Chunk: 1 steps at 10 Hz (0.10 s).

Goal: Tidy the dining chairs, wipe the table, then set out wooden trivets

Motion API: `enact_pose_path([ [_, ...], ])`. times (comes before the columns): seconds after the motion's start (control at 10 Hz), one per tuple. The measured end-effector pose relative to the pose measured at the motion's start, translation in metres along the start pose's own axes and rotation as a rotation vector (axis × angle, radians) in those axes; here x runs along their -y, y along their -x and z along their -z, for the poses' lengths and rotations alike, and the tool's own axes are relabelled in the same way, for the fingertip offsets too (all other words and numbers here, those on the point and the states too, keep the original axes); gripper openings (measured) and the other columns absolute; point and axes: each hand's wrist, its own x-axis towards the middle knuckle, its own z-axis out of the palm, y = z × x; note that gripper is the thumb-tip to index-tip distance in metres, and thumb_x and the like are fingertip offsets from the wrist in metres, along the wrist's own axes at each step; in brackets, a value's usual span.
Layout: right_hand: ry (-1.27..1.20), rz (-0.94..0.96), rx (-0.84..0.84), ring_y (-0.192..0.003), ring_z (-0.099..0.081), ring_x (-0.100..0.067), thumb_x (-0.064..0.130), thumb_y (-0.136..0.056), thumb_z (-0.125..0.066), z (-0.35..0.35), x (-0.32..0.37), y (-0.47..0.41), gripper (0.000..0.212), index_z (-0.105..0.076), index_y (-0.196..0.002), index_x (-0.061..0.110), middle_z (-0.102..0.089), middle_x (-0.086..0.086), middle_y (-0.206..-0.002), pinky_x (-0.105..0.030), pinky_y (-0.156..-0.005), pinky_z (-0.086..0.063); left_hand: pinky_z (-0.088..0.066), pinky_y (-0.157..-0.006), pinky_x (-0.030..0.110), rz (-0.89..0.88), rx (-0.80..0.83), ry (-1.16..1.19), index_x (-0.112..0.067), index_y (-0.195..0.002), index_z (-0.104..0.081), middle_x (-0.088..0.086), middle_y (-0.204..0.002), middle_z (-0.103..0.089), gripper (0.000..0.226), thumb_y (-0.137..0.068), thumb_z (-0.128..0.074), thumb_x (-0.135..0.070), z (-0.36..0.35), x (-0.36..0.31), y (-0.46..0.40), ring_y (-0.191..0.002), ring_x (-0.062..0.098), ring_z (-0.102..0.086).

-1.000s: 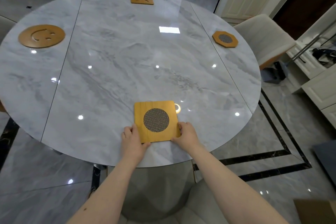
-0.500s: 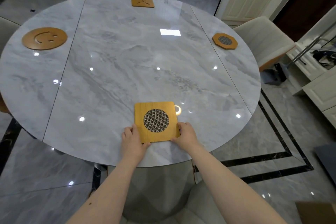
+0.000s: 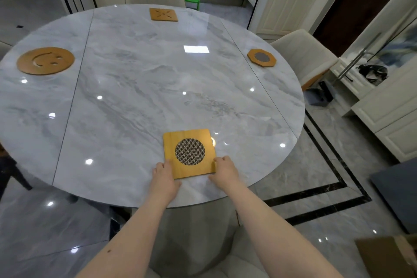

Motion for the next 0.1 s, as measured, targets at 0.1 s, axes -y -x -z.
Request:
enact_pose_path([
  [0.1, 0.002, -0.004, -0.04, -0.119, -0.047, -0.029, 0.022, -0.089, -0.055, 0.0034, 0.0158, 0.0061, 0.047, -0.046, -0.133, 0.011, -0.043, -0.01, -0.13, -0.035, -0.095, -0.04, -0.04, -0.092, 0.04, -0.068, -0.034, -0.028, -0.005, -0.129, -0.04, 0.016, -0.125, -0.043, 0.052, -0.085, -0.065, -0.021, 0.0121, 0.0043, -0.0055, -0.117, 0.033, -0.042],
])
